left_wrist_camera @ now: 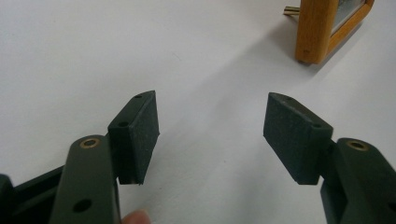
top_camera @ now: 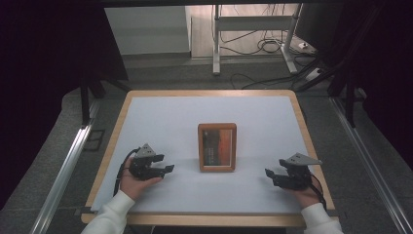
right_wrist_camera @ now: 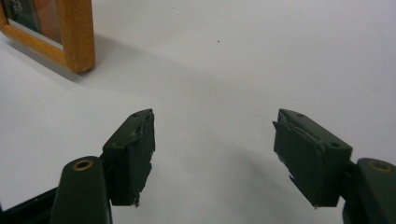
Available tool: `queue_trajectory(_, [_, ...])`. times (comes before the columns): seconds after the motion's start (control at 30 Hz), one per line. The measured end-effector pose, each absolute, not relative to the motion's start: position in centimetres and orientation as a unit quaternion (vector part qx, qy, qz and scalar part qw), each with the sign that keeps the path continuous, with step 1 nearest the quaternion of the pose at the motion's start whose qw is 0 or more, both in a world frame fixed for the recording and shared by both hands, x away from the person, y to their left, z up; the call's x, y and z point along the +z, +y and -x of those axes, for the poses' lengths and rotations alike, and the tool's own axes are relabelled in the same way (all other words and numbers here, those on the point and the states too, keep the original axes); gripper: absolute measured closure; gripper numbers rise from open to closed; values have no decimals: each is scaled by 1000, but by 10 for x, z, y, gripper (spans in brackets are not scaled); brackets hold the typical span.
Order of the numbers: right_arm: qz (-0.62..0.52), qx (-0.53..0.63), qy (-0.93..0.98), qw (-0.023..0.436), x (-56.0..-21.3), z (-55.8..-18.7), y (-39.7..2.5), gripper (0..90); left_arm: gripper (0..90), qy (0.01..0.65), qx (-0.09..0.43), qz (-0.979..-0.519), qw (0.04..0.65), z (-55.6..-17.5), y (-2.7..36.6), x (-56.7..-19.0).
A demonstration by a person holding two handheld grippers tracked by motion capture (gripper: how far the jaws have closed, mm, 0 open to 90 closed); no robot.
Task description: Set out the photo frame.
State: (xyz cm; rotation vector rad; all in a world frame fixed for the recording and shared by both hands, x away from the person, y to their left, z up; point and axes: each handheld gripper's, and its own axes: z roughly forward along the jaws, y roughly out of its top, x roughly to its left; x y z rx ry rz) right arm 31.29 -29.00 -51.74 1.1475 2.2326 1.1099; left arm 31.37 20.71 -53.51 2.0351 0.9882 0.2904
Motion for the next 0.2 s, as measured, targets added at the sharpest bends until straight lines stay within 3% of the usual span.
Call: queue_trajectory(0.2, [-411,399,795,197,-517,-313,-289,291,352,392,114,-811,418,-315,208,-536])
